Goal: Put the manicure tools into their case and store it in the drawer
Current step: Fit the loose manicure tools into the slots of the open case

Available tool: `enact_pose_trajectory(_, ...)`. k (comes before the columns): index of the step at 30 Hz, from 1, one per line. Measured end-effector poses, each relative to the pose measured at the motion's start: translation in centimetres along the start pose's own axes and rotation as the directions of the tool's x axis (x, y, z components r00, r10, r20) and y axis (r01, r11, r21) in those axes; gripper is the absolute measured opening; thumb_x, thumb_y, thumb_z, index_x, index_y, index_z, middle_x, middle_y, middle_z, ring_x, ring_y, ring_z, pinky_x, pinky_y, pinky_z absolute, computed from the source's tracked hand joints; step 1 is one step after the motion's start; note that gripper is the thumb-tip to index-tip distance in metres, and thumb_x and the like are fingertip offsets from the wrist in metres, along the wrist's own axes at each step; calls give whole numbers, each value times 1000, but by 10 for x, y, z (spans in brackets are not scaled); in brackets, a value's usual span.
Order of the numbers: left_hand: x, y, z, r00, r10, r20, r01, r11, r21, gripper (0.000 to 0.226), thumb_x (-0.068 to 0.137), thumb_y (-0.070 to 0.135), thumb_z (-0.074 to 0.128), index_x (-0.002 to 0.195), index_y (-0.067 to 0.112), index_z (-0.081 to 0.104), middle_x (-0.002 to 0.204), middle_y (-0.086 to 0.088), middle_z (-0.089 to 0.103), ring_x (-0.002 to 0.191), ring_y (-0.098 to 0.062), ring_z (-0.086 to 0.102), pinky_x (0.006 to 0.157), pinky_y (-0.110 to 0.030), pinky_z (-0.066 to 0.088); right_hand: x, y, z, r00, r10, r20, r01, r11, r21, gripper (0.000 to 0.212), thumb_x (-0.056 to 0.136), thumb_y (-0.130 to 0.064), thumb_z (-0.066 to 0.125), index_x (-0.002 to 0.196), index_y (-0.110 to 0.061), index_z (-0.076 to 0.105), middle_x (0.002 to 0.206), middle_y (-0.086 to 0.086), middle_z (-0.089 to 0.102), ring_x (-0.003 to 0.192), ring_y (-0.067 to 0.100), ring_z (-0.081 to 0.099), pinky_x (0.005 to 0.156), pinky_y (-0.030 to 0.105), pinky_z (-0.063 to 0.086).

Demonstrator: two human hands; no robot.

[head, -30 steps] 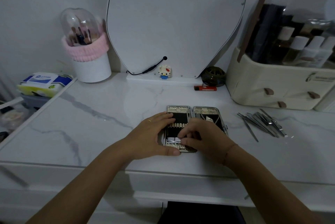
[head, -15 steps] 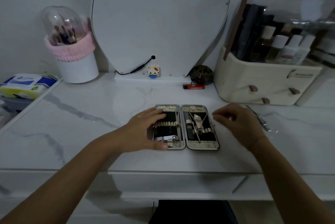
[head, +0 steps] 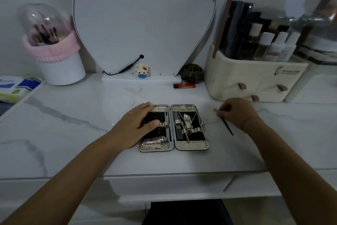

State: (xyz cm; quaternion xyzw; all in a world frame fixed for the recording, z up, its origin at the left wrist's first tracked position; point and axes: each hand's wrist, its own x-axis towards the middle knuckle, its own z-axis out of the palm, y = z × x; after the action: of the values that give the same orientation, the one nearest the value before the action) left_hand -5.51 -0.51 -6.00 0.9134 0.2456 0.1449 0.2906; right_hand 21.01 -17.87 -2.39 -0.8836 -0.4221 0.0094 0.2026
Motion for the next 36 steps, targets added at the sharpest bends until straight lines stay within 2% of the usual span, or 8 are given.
enact_pose_trajectory(4, 1, -2, -1, 1000, -4, -17, 3, 1000, -29, 107, 62, 91, 19, 145, 25, 30, 153, 8, 25, 139, -6, 21, 112, -25, 16, 2, 0, -1, 1000, -17, 4, 17, 1000, 20, 11, 79, -22, 65, 77, -12, 69, 79, 5, 68, 78, 20, 61, 73, 31, 49)
enact_pose_trajectory(8, 0, -1, -1, 998, -15, -54, 12, 997, -72, 85, 77, 77, 27, 143, 24, 33, 150, 7, 32, 134, -3, 25, 110, -25, 20, 1, -3, -11, 995, -3, -96, 25, 973, 228, 12, 81, -20, 65, 84, -9, 69, 72, 1, 66, 66, 11, 60, 66, 22, 49)
enact_pose_trajectory(12, 1, -2, -7, 994, -27, -105, 14, 992, -123, 54, 92, 53, 39, 134, 22, 48, 138, 5, 50, 126, -11, 43, 107, -30, 34, -2, -40, -20, 995, -80, 58, 21, 747, 664, 21, 85, -12, 60, 105, -7, 61, 74, 5, 68, 57, 3, 63, 55, 12, 51)
enact_pose_trajectory(14, 0, -5, -13, 989, -9, -147, -1, 998, -64, 37, 96, 39, 39, 125, 23, 57, 124, 10, 57, 114, -8, 50, 93, -12, 36, -3, -70, -13, 968, -183, 171, -6, 668, 744, 22, 87, -8, 55, 109, -7, 59, 74, 7, 67, 57, 5, 62, 57, 15, 53)
enact_pose_trajectory(16, -1, -7, -18, 985, -19, -174, 8, 998, -61, 31, 98, 30, 39, 121, 24, 61, 113, 17, 57, 105, -1, 49, 80, 1, 30, -1, -99, 2, 935, -246, 254, -40, 641, 767, 21, 88, -5, 53, 109, -4, 60, 73, 9, 65, 57, 8, 60, 56, 16, 54)
enact_pose_trajectory(20, -2, -9, -21, 988, 1, -157, -16, 996, -90, 30, 99, 27, 39, 117, 27, 63, 108, 18, 60, 98, 4, 51, 77, 4, 31, 15, -135, 33, 930, -184, 318, -138, 626, 767, 21, 87, -5, 57, 107, -1, 62, 72, 11, 63, 57, 14, 58, 51, 16, 53)
enact_pose_trajectory(29, 3, -17, -17, 989, 54, -134, -64, 995, -77, 40, 94, 44, 35, 119, 29, 62, 111, 11, 66, 105, -5, 57, 91, -21, 43, 28, -139, 55, 965, -111, 236, -57, 792, 608, 13, 82, -14, 64, 94, -13, 59, 63, 5, 63, 48, 12, 53, 45, 18, 44)
enact_pose_trajectory(36, 6, -20, -15, 989, 52, -135, -61, 996, -67, 50, 90, 54, 30, 121, 30, 61, 116, 11, 65, 110, -8, 55, 97, -34, 43, 30, -135, 57, 948, -239, 210, 109, 863, 494, 8, 77, -18, 69, 83, -12, 67, 70, -1, 66, 66, 13, 61, 60, 23, 51)
